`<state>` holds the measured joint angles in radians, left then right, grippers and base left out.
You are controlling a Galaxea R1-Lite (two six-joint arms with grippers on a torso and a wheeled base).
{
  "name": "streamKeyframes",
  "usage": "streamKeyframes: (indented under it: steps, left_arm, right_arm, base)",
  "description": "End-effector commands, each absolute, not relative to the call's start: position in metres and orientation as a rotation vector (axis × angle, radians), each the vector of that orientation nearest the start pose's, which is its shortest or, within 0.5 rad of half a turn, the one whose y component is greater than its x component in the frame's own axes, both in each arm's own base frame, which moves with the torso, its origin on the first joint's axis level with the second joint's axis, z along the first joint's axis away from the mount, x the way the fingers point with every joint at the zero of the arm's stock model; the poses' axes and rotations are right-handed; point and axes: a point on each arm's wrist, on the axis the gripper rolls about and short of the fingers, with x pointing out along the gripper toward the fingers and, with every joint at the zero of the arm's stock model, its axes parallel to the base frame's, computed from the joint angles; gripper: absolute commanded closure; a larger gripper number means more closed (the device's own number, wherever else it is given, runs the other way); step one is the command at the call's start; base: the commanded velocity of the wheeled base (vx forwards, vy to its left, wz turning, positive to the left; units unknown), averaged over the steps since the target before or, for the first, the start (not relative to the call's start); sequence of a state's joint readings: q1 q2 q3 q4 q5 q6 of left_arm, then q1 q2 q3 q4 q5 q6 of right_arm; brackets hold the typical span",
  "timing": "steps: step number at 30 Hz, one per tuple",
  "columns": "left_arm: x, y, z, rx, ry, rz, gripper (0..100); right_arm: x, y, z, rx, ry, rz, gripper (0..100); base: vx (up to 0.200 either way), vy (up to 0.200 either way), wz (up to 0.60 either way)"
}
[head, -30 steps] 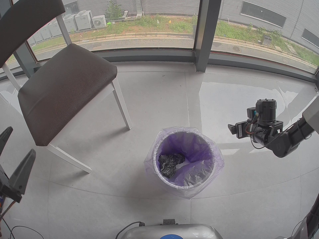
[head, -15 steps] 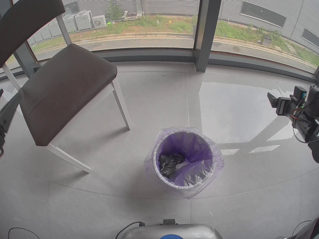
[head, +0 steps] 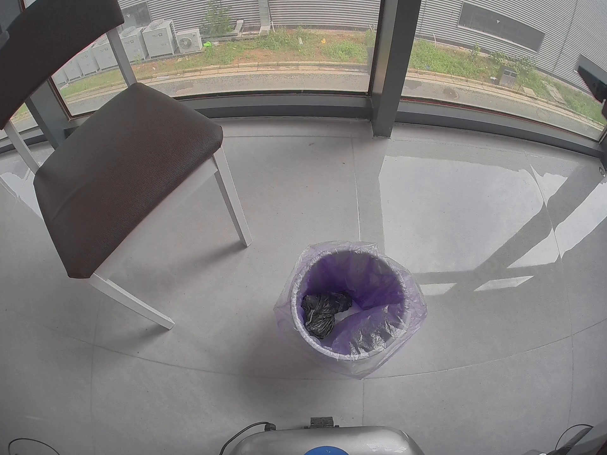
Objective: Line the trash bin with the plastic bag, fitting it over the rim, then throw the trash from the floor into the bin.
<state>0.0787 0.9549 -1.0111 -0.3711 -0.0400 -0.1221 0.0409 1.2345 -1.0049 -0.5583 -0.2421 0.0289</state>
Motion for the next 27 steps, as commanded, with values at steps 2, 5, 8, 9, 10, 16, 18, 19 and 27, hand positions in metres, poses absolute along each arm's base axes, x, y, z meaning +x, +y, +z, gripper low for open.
streamKeyframes:
  steps: [2,5,8,9,10,16,18,19,27]
  left_arm:
    - [-0.013,-0.004,0.397,-0.136,-0.481,-0.038,0]
    - [-0.048,-0.008,0.385,-0.137,-0.477,-0.057,0]
    - [-0.078,-0.009,0.371,-0.136,-0.48,-0.081,0]
    - [-0.089,-0.009,0.367,-0.138,-0.48,-0.092,0]
    - [-0.095,-0.008,0.365,-0.138,-0.479,-0.099,0]
    - [-0.157,0.0,0.335,-0.119,-0.451,-0.142,0]
    - [-0.18,0.008,0.319,-0.11,-0.424,-0.149,0]
    - [-0.187,0.011,0.314,-0.104,-0.417,-0.147,0]
    - [-0.219,0.03,0.274,-0.045,-0.375,-0.062,0]
  right_arm:
    - [0.013,-0.005,0.399,0.164,-0.546,-0.148,0]
    - [-0.04,-0.008,0.38,0.17,-0.536,-0.147,0]
    - [-0.09,-0.011,0.355,0.168,-0.513,-0.154,0]
    - [-0.105,-0.012,0.347,0.167,-0.506,-0.156,0]
    - [-0.114,-0.013,0.341,0.167,-0.501,-0.156,0]
    - [-0.164,-0.016,0.299,0.166,-0.477,-0.168,0]
    - [-0.178,-0.017,0.282,0.168,-0.468,-0.181,0]
    - [-0.181,-0.018,0.275,0.167,-0.458,-0.183,0]
    - [-0.192,-0.008,0.233,0.176,-0.452,-0.235,0]
  base:
    - [0.0,0.0,0.0]
    - [0.0,0.0,0.0]
    - [0.0,0.0,0.0]
    - [0.0,0.0,0.0]
    - [0.0,0.0,0.0]
    - [0.0,0.0,0.0]
    - [0.0,0.0,0.0]
    - [0.0,0.0,0.0]
    - [0.0,0.0,0.0]
